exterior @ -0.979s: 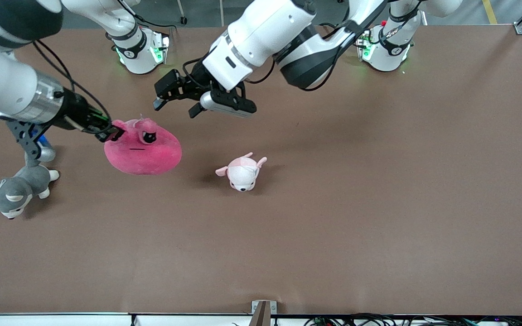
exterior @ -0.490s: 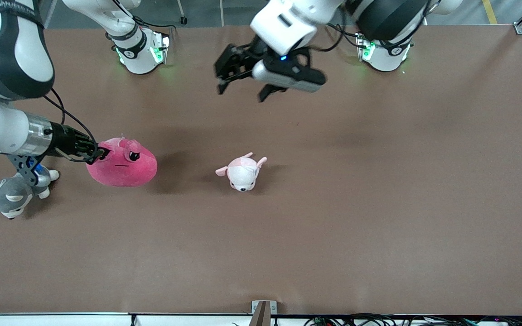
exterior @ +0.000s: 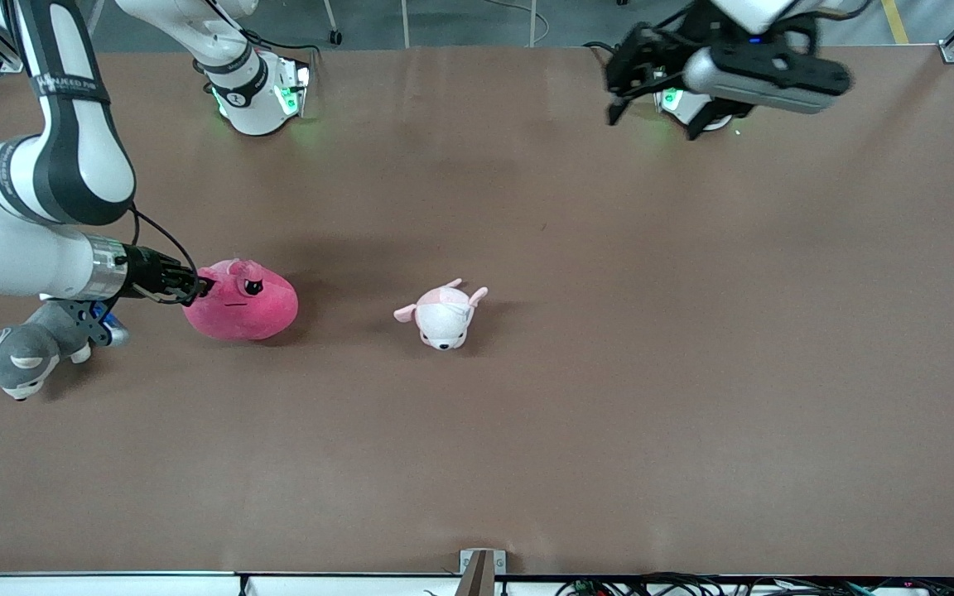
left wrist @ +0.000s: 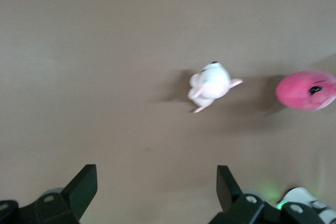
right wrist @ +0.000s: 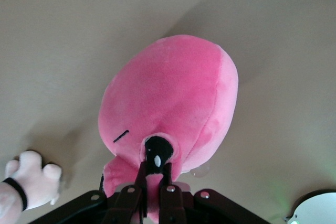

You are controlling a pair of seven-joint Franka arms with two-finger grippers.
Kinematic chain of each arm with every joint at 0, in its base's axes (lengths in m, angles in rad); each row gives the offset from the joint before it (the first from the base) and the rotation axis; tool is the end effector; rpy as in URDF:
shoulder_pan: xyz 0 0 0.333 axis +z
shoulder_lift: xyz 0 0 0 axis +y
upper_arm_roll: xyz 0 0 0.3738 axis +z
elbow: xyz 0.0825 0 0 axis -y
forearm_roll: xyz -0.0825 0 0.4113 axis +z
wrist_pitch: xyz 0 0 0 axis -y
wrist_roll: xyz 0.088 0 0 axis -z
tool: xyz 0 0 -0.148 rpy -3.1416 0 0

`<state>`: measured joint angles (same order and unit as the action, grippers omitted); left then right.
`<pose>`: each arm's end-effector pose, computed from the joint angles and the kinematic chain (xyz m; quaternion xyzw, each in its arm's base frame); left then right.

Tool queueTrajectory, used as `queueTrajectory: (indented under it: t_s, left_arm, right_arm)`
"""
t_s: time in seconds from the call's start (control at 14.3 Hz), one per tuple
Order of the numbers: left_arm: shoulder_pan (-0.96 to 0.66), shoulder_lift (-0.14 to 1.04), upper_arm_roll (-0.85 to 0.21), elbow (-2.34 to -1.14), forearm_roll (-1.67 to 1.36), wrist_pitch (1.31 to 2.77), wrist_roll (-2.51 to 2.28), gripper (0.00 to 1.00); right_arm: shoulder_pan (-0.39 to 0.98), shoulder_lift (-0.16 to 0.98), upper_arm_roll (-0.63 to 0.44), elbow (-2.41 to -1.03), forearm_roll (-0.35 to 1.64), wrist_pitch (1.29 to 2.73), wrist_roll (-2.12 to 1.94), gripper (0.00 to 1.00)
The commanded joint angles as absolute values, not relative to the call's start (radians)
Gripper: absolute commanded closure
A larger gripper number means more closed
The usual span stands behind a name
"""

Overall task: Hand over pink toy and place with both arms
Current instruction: 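Open the left gripper and withdraw it while the right gripper holds, then lower the pink toy near the grey cat and open the right gripper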

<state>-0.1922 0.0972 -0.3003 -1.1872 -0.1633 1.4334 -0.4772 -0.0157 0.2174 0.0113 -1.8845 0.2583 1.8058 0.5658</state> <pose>0.5194 -0.2930 0.7642 0.9924 -0.0232 0.0240 0.1188 0.6008 0.0286 0.3794 -0.9276 0.3220 0.1740 0.0754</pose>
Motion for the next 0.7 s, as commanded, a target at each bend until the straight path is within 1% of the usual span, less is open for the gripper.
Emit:
queueTrajectory:
  t_s: [0.0,0.21,0.28,0.35,0.42,0.56,0.63]
  left_arm:
    - [-0.073,-0.001,-0.307,-1.331,-0.152,1.427,-0.306,0.0]
    - [0.03,-0.047,-0.304,-1.446,-0.124,1.451,-0.184,0.0]
    - [0.056,-0.049,-0.307,-1.468,-0.095,1.465,-0.135,0.0]
    - [0.063,-0.045,-0.304,-1.477,-0.071,1.473,-0.103,0.0]
    - [0.063,-0.041,-0.304,-1.497,-0.039,1.482,-0.101,0.0]
    - [0.063,-0.029,-0.304,-1.532,0.007,1.522,-0.103,0.0]
    - [0.064,-0.006,-0.304,-1.535,0.015,1.528,-0.104,0.0]
  right_arm:
    - [-0.052,0.238,0.026,-1.91,0.27,1.842,0.52,0.98]
    - [-0.052,0.279,0.026,-1.921,0.272,1.885,0.519,0.97]
    - [-0.054,0.291,0.026,-1.919,0.272,1.899,0.518,0.94]
    - [-0.055,0.301,0.026,-1.916,0.272,1.91,0.518,0.79]
    - [-0.057,0.307,0.026,-1.911,0.272,1.91,0.517,0.55]
    - [-0.057,0.307,0.025,-1.893,0.27,1.908,0.506,0.0]
    - [-0.057,0.307,0.025,-1.876,0.268,1.899,0.505,0.0]
